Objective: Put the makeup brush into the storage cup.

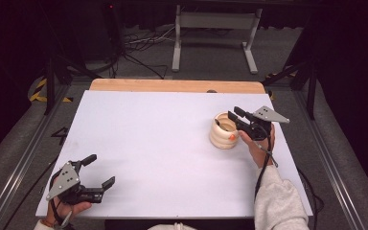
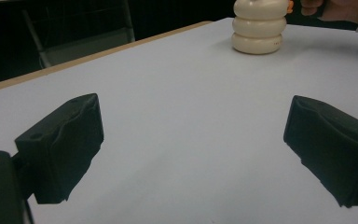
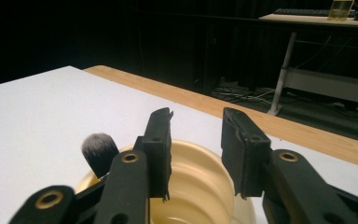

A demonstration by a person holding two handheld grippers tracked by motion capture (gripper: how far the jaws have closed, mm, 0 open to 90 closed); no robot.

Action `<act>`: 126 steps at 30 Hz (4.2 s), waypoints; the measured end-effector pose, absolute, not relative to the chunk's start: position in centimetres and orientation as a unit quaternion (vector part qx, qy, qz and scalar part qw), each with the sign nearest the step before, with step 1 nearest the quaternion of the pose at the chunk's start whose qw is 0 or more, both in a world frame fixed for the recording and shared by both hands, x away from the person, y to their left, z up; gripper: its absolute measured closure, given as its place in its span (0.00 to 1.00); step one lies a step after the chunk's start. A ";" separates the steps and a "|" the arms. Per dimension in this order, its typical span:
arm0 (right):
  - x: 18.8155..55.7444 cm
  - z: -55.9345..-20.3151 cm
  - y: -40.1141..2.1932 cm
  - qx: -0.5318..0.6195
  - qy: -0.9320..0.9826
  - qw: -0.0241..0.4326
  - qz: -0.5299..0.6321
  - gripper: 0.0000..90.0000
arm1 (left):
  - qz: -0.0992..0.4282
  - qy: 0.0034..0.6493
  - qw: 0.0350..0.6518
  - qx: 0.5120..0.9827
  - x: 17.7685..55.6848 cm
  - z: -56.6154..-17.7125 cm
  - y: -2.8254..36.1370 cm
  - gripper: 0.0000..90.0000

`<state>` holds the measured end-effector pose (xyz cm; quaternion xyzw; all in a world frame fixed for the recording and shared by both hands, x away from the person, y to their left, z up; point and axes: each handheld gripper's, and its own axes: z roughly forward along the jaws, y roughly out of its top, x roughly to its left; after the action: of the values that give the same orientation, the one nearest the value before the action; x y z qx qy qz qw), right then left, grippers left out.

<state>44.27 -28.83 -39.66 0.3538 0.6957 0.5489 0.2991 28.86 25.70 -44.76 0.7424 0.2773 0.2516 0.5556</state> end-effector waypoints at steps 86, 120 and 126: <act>38.4 -35.9 -27.9 0.296 0.715 0.350 0.529 0.11 | 0.249 0.274 0.552 0.747 28.8 -44.8 25.4 0.06; 36.5 -37.0 -28.1 0.273 0.738 0.356 0.504 0.11 | 0.247 0.271 0.549 0.751 28.8 -44.9 25.3 0.06; 36.1 -37.2 -28.0 0.269 0.741 0.357 0.501 0.11 | 0.247 0.270 0.550 0.751 28.8 -44.9 25.3 0.06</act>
<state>36.10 -28.03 -37.24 0.2687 0.7410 0.5014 0.3569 28.82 25.29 -44.88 0.7508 0.2702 0.2474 0.5496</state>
